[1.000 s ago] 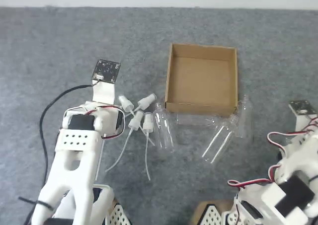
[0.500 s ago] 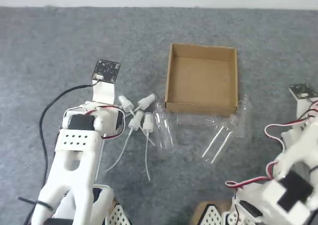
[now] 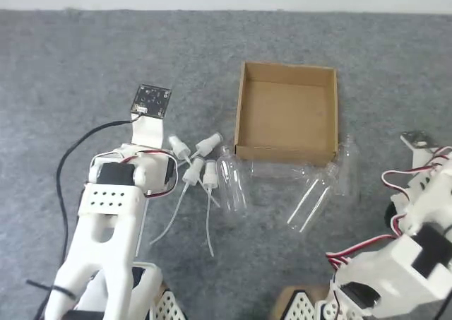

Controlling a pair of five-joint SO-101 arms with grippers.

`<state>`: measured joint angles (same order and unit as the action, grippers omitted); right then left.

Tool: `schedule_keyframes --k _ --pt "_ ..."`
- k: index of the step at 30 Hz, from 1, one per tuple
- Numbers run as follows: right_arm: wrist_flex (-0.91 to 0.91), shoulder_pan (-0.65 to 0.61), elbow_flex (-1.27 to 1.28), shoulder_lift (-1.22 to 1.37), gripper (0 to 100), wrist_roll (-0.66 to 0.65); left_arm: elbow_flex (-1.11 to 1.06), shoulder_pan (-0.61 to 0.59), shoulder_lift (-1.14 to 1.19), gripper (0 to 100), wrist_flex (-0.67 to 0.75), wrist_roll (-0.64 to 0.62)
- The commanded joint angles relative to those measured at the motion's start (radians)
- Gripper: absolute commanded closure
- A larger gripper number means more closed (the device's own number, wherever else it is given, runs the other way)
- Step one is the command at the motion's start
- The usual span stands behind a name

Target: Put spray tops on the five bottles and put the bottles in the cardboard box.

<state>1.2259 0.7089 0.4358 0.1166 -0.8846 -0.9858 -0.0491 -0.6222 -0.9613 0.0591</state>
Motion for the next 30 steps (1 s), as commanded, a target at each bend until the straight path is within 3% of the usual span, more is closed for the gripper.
schedule_keyframes --k 1,7,13,17,23,30 --pt "0.039 -0.015 -0.115 -0.087 98.7 -0.008 0.012 0.003 -0.040 99 0.023 -0.014" --pt "0.185 -0.208 -0.213 -0.363 99.2 0.153 0.136 0.052 -0.041 99 -0.040 0.006" --pt "0.179 -0.608 -0.124 -0.691 99.2 0.400 0.515 0.043 -0.041 99 -0.307 -0.005" --pt "0.113 -0.895 -0.069 -0.776 99.2 0.528 0.763 0.043 -0.041 99 -0.437 -0.008" --pt "-0.073 -1.236 0.029 -0.776 99.2 0.603 1.023 0.041 -0.087 99 -0.537 -0.009" --pt "-0.285 -1.517 0.210 -0.780 99.1 0.632 1.043 0.043 -0.275 99 -0.459 -0.074"
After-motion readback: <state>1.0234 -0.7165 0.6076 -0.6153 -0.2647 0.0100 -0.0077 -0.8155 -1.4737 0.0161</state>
